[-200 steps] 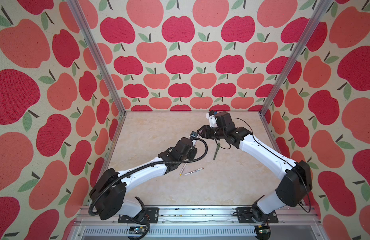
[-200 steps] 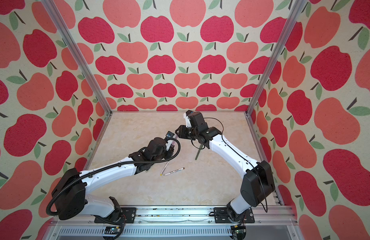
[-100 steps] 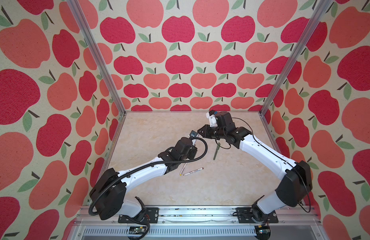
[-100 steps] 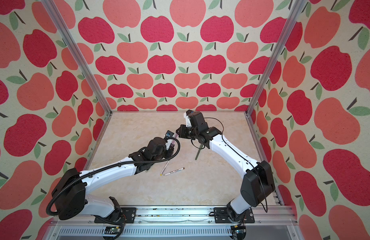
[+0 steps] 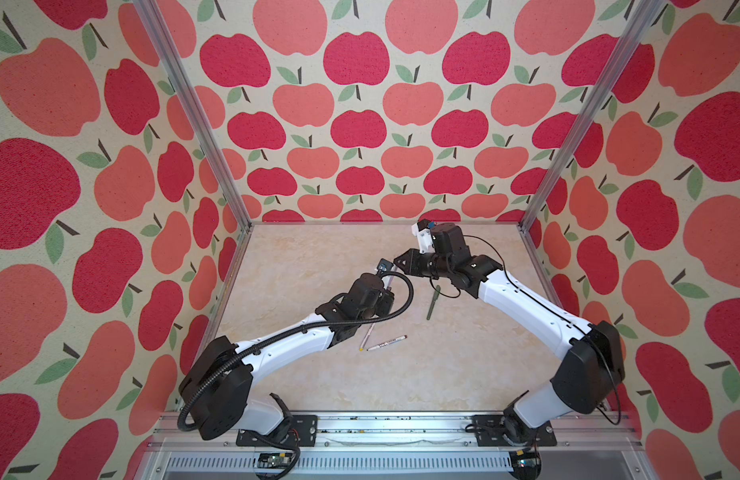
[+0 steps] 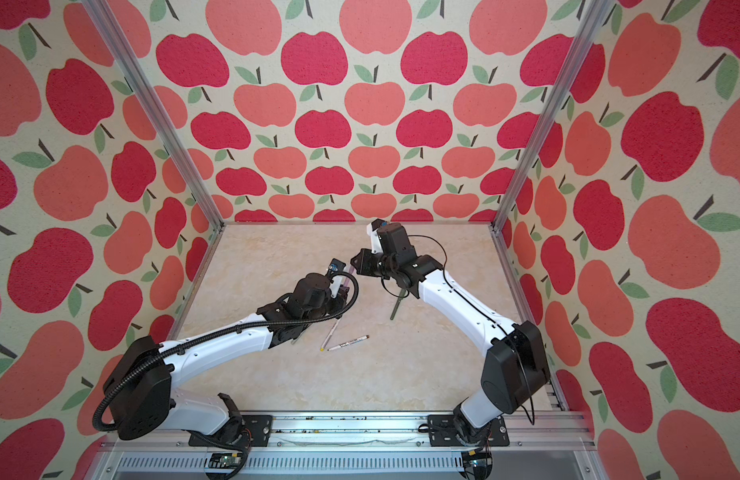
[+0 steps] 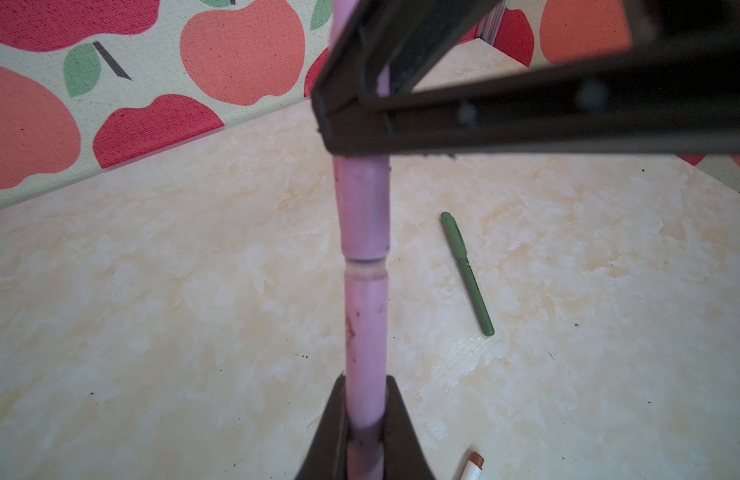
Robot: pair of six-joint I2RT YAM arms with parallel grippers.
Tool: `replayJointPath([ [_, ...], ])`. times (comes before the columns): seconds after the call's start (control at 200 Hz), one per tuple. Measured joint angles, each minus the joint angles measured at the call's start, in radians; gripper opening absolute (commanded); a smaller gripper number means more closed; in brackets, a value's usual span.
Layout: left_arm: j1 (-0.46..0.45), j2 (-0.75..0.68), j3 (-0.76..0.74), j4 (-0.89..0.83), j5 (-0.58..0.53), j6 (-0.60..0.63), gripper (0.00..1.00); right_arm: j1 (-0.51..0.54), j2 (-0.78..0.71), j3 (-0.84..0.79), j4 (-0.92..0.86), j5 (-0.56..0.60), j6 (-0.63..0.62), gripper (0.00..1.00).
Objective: Insert the pens into the pen caps
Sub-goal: 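Push the pink cap further down the pen with the right gripper, then open the right gripper off the pink cap and draw it back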
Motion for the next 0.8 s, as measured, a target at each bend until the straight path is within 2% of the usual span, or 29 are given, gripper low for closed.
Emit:
replayJointPath([
  [0.465,0.035,0.000,0.002,-0.002,0.061,-0.024,0.00,-0.004,-0.003,-0.061,0.101,-0.024,0.037,0.10],
  [0.8,0.070,0.018,0.061,-0.037,0.109,-0.001,0.00,-0.016,-0.010,-0.092,0.194,-0.028,0.064,0.10],
])
